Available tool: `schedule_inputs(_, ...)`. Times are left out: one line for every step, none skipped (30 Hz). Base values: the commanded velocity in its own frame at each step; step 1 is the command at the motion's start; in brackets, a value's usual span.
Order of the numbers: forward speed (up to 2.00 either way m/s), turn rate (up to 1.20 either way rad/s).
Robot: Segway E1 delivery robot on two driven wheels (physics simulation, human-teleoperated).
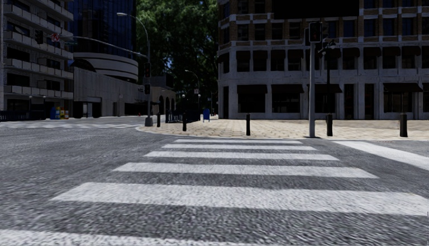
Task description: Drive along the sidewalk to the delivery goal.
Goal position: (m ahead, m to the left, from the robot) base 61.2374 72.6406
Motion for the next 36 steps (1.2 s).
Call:
schedule_inputs(2.0,0.0)
schedule_inputs(2.0,0.0)
schedule_inputs(2.0,0.0)
schedule_inputs(2.0,0.0)
schedule_inputs(2.0,0.0)
schedule_inputs(2.0,0.0)
schedule_inputs(2.0,0.0)
schedule_inputs(2.0,0.0)
schedule_inputs(2.0,0.0)
schedule_inputs(2.0,0.0)
schedule_inputs(2.0,0.0)
schedule_inputs(2.0,0.0)
schedule_inputs(2.0,0.0)
schedule_inputs(2.0,0.0)
schedule_inputs(2.0,0.0)
schedule_inputs(2.0,0.0)
schedule_inputs(2.0,0.0)
schedule_inputs(2.0,0.0)
schedule_inputs(2.0,0.0)
schedule_inputs(2.0,0.0)
schedule_inputs(2.0,0.0)
schedule_inputs(2.0,0.0)
schedule_inputs(2.0,0.0)
schedule_inputs(2.0,0.0)
schedule_inputs(2.0,0.0)
schedule_inputs(2.0,0.0)
schedule_inputs(2.0,0.0)
schedule_inputs(2.0,0.0)
schedule_inputs(2.0,0.0)
schedule_inputs(2.0,0.0)
schedule_inputs(2.0,0.0)
schedule_inputs(2.0,0.0)
schedule_inputs(2.0,0.0)
schedule_inputs(2.0,0.0)
schedule_inputs(2.0,0.0)
schedule_inputs(2.0,0.0)
